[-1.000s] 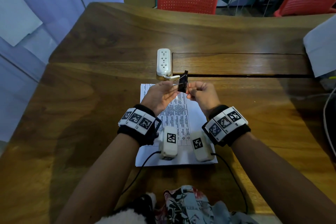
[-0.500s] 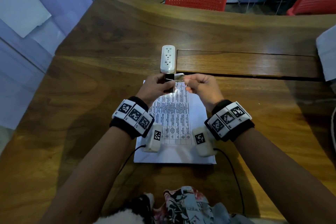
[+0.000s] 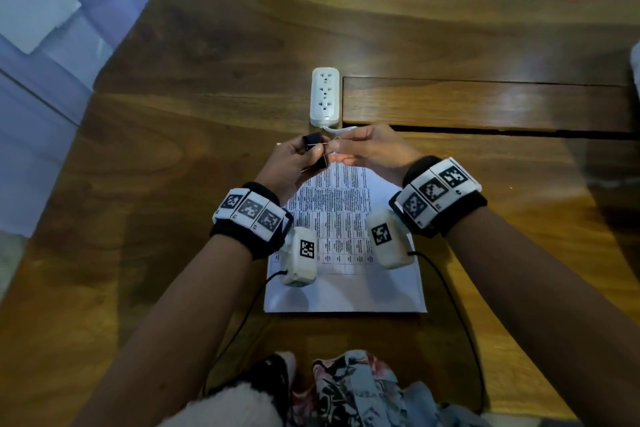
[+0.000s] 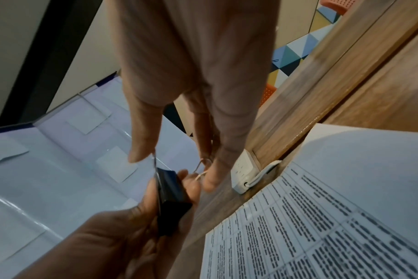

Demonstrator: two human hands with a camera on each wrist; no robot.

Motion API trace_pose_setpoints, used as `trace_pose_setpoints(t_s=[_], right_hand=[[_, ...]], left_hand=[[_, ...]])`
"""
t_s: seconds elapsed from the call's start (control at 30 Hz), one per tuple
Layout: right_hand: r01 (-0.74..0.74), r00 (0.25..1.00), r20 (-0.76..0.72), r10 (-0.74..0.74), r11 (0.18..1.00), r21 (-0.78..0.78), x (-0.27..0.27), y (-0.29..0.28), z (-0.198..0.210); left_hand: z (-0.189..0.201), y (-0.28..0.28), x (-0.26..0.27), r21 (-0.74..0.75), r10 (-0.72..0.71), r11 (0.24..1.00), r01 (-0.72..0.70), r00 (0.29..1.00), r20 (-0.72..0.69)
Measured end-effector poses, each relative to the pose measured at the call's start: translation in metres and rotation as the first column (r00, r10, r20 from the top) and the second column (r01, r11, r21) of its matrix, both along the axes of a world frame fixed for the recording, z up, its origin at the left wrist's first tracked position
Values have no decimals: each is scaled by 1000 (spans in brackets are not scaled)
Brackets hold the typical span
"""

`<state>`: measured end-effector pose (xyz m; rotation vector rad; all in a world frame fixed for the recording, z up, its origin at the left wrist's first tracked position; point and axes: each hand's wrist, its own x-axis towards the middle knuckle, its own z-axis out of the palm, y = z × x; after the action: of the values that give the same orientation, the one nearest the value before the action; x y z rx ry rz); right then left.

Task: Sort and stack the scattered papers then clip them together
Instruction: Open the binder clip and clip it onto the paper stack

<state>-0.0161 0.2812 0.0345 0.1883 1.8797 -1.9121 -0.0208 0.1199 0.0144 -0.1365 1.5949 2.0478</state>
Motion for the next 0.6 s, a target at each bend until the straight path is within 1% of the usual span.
trace_pose_setpoints(t_s=[0.07, 0.13, 0.17, 0.2, 0.23, 0.27, 0.3, 0.33, 0.37, 0.4, 0.53, 0.6], right_hand=[[-35, 999, 25, 34, 999, 23, -2, -4, -7], [-16, 999, 41, 14, 999, 46, -3, -9, -16], [19, 999, 43, -23, 997, 74, -4, -11, -21], [66, 997, 43, -71, 992, 104, -4, -11, -27], [114, 992, 44, -120, 985, 127, -6, -11, -33], [157, 985, 51, -166, 977, 146, -8, -11, -39], [196, 976, 60, -208, 968, 158, -9, -11, -45], [237, 965, 71, -251, 958, 159, -12, -10, -50], [279, 952, 84, -293, 949, 145, -15, -10, -56], [318, 939, 99, -330, 941, 119, -17, -10, -61], [425, 890, 158, -427, 904, 46, -21, -13, -74], [461, 873, 180, -452, 887, -7, -21, -13, -79]], left_hand=[[-8, -1, -1, -2, 33, 999, -33, 999, 38], [-13, -3, -4, -48, 53, 998, -50, 997, 58], [-16, -3, -5, -90, 66, 994, -62, 997, 49], [-21, -4, -7, -167, 83, 983, -80, 996, 13], [-26, -5, -9, -288, 96, 952, -105, 994, -45], [-31, -6, -11, -439, 97, 889, -135, 989, -108], [-37, -7, -13, -591, 92, 789, -169, 983, -159], [-41, -8, -15, -706, 92, 679, -201, 978, -189], [-44, -10, -17, -777, 101, 591, -215, 976, -193], [-46, -11, -18, -819, 114, 535, -208, 978, -174], [-53, -6, -18, -904, 114, 426, -46, 993, 3], [-55, 4, -18, -921, 124, 390, -15, 992, 36]])
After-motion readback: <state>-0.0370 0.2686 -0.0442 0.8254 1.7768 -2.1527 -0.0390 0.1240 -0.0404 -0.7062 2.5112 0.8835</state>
